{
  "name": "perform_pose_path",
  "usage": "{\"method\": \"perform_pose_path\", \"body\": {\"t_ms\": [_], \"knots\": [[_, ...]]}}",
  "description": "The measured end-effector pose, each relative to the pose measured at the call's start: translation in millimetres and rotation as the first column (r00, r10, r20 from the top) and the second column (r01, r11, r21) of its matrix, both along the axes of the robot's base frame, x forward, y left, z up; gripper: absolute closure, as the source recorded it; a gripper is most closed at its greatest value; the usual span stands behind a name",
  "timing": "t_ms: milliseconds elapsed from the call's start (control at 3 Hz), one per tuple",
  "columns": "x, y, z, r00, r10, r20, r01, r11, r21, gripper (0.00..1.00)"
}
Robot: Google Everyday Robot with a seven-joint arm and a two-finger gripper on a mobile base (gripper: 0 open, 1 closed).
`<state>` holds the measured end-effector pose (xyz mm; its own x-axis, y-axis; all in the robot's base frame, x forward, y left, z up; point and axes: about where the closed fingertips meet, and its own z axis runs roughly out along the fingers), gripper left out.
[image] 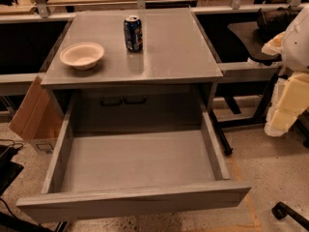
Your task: Close top drawer
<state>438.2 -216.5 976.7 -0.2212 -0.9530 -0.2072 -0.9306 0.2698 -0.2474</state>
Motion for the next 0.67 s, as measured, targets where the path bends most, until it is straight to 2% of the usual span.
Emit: {"method": "perform_pose_path", "body": {"t_ms": [333,667], "knots": [[0,0,-2,1.0000,-0.001,0.000,0.001,1.000,0.001,0.00],[-9,1,-30,0.9999,-0.010,0.000,0.010,1.000,0.016,0.00]]}}
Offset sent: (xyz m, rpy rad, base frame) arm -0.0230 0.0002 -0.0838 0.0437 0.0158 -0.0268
